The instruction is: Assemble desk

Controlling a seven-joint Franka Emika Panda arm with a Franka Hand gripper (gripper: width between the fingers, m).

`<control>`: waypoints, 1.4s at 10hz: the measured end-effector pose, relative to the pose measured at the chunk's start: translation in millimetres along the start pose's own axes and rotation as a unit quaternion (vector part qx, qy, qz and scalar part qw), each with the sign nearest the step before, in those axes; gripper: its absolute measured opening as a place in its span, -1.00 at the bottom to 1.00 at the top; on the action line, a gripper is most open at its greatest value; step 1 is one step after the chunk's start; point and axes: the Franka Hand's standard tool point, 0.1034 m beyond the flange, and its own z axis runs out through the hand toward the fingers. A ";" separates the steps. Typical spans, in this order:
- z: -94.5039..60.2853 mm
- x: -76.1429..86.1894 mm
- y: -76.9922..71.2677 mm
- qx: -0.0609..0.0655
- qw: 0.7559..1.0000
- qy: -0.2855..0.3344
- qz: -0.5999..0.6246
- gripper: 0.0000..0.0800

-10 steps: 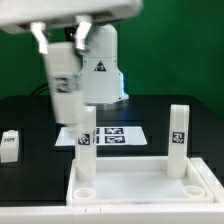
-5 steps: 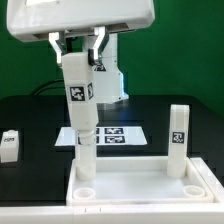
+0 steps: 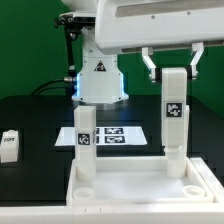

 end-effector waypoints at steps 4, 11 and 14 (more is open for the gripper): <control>9.3 -8.2 -21.3 0.000 1.000 0.000 -0.016 -0.29; 44.1 -31.4 -37.0 -0.008 0.999 0.000 -0.039 -0.29; 47.3 -33.6 -35.9 -0.009 0.999 -0.001 -0.041 -0.29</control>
Offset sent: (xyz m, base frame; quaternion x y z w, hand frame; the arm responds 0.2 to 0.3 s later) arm 0.0098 0.0402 -0.0075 -0.0462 0.0391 -0.0779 0.9951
